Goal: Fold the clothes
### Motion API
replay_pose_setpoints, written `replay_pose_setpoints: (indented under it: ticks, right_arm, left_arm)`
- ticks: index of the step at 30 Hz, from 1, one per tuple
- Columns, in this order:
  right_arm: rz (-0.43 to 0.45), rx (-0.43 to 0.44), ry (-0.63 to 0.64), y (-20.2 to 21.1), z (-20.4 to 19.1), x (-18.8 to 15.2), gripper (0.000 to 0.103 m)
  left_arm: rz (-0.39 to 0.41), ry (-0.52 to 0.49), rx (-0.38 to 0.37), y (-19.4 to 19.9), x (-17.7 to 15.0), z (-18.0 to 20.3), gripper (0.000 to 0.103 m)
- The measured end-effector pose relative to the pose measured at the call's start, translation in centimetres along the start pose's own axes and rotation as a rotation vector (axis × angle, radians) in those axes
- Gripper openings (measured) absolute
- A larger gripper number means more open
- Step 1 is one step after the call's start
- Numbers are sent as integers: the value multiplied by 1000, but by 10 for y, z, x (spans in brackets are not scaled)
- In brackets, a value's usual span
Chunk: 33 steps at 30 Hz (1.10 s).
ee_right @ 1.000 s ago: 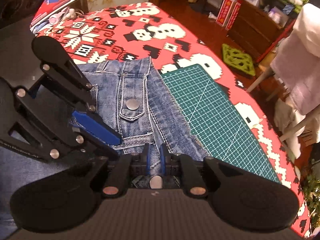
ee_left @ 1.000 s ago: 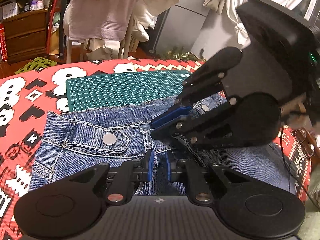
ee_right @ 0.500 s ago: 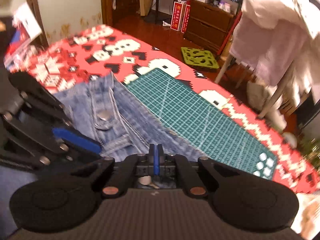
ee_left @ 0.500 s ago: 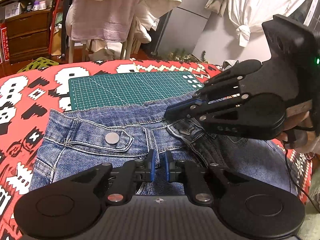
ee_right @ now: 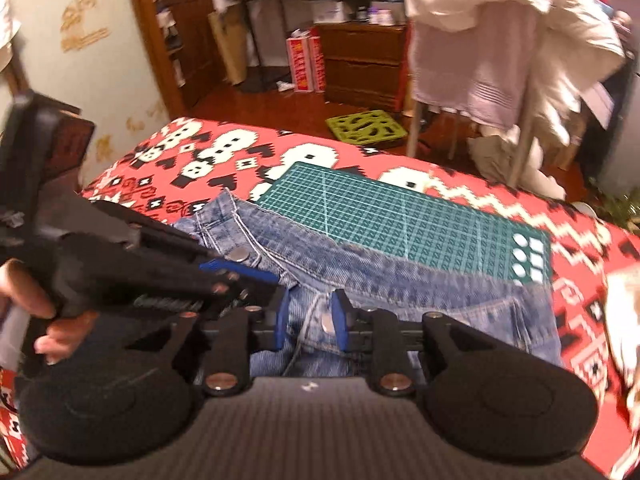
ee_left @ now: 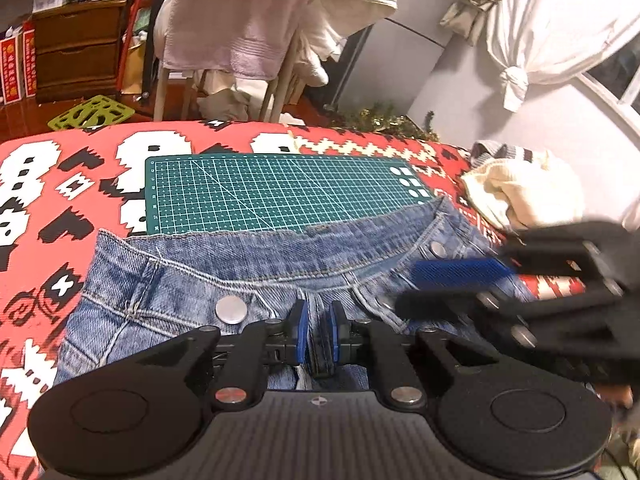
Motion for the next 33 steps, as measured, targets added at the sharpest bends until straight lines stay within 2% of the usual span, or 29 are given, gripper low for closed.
replay_pose_setpoints:
  ticks: [4,10,12,14,19,23,24,25,27,28,33]
  right_arm:
    - [32,-62,-77,21,7,-8,35]
    - [17,-156,-142,46,19,-33,35]
    - [6,-177,-160,54,22,-41,35]
    - [3,-203,-185,62,24,-47,39]
    - [6,-250,-209,76,25,-55,55]
    - [41,-251,-214,86,21,-56,55]
    - [52,-246,-209,88,19,-55,50]
    - [58,-239,-204,89,16,-55,37]
    - [48,-226,-200,85,11,-57,22]
    - [41,-219,-202,84,9,-59,18]
    - [40,-179,-197,70,-5,-61,12]
  left_arm:
    - [22,65,-10,7,7,3,10]
    - [53,152,-45,24,13,16,9]
    - [49,160,-61,30,10,27,9]
    - [37,164,-75,35,5,37,9]
    - [18,124,-32,45,-12,53,10]
    - [16,121,-9,54,-24,59,10]
    - [15,117,-8,55,-27,61,10]
    - [16,107,-6,56,-29,64,10]
    - [15,86,4,54,-34,68,9]
    - [12,81,9,52,-36,69,9]
    - [-13,45,66,42,-47,65,6]
Point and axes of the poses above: each gripper's, at about its wrist camera, not at the fingertips, and y roughly against the way its jaws point, z to its right, x to its top, the point moved 8 cm from there along -y, roughly the way its jaws point, and after that the axes turned 15 degrees about z, right-handed, at the moved point
